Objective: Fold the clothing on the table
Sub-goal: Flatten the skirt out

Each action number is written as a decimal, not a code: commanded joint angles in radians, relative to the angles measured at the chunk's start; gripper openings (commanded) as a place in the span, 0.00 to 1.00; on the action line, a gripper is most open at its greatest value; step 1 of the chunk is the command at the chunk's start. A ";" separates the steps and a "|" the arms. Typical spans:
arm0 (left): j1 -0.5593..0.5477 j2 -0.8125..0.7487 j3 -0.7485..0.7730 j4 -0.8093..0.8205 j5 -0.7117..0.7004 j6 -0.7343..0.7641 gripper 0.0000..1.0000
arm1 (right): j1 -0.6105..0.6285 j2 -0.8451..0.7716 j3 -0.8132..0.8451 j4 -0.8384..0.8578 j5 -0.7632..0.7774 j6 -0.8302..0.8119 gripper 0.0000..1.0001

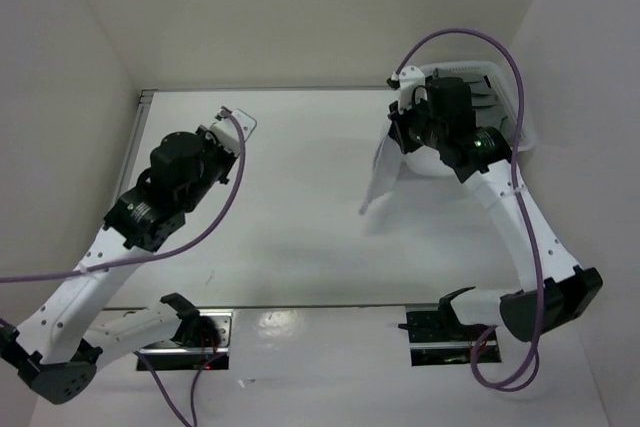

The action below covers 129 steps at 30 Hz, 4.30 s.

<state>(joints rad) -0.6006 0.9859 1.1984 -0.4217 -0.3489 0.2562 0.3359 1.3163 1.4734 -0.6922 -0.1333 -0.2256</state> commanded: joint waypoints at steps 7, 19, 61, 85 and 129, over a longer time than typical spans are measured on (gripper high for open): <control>0.042 -0.096 -0.143 -0.115 0.234 -0.002 0.62 | 0.031 -0.034 -0.007 -0.055 -0.124 -0.041 0.00; 0.061 -0.043 -0.220 -0.068 0.384 -0.014 0.97 | 0.116 0.312 0.212 -0.078 -0.164 -0.021 0.00; 0.136 0.686 -0.128 0.337 0.591 -0.430 0.91 | 0.170 0.324 0.113 0.089 -0.052 0.008 0.00; 0.136 0.793 -0.070 0.408 0.679 -0.382 0.61 | 0.170 0.224 0.065 0.080 -0.083 0.008 0.00; 0.278 -0.151 0.061 -0.282 0.843 0.038 0.05 | 0.150 -0.210 0.047 -0.197 -0.328 -0.205 0.00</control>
<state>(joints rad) -0.3439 0.8680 1.2335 -0.6552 0.4477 0.2333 0.5064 1.1526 1.4612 -0.8234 -0.4282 -0.3901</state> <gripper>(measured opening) 0.062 0.031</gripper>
